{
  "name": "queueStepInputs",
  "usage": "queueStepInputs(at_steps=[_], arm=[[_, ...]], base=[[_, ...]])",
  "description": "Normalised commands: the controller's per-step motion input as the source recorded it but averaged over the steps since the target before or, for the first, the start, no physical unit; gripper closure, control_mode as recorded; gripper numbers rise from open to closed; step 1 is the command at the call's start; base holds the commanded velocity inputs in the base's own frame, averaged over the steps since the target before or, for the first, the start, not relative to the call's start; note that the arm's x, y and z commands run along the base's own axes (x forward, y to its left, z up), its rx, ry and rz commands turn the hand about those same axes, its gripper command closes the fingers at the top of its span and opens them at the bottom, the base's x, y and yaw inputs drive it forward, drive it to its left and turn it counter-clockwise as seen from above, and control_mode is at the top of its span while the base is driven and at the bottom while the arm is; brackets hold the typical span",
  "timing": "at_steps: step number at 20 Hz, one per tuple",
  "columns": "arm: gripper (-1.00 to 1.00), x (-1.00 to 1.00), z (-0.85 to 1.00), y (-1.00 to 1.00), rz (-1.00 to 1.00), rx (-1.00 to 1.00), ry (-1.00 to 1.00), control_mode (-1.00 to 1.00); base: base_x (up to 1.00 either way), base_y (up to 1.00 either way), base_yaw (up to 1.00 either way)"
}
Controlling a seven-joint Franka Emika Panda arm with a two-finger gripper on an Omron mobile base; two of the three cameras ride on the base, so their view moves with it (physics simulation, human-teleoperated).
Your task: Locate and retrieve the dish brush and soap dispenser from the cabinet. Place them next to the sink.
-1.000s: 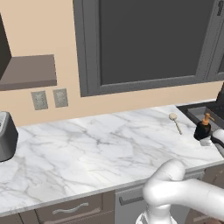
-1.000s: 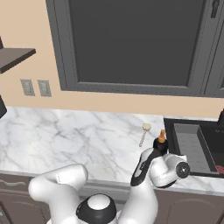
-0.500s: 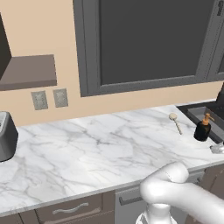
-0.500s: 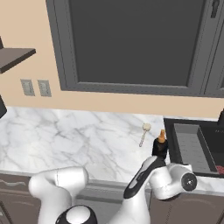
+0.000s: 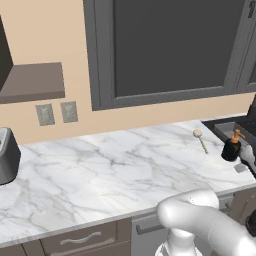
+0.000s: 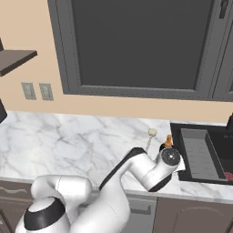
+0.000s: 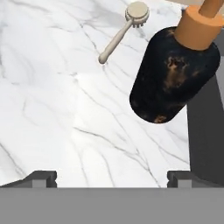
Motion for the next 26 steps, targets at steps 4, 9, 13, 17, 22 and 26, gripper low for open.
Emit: queueStepInputs(at_steps=[4, 9, 13, 17, 22, 26], arm=[[-1.00, -0.10, 0.42, 0.57, -0.01, -0.16, 0.33, -1.00], [-1.00, -0.15, 0.43, 0.53, -0.02, -0.13, 0.33, -1.00], [-1.00, -0.16, 0.50, 0.50, -0.03, -0.11, 0.27, -1.00], [-1.00, -0.09, 0.36, 0.36, -0.04, -0.04, 0.06, -1.00], [-1.00, -0.06, 0.51, 0.64, 0.05, -0.09, 0.03, -1.00], [-1.00, -0.08, 0.57, 0.86, 0.14, -0.16, 0.06, -1.00]], base=[[0.00, 0.00, 0.00], [0.00, 0.00, 0.00], [0.00, 0.00, 0.00], [0.00, 0.00, 0.00], [0.00, 0.00, 0.00], [0.00, 0.00, 0.00]])
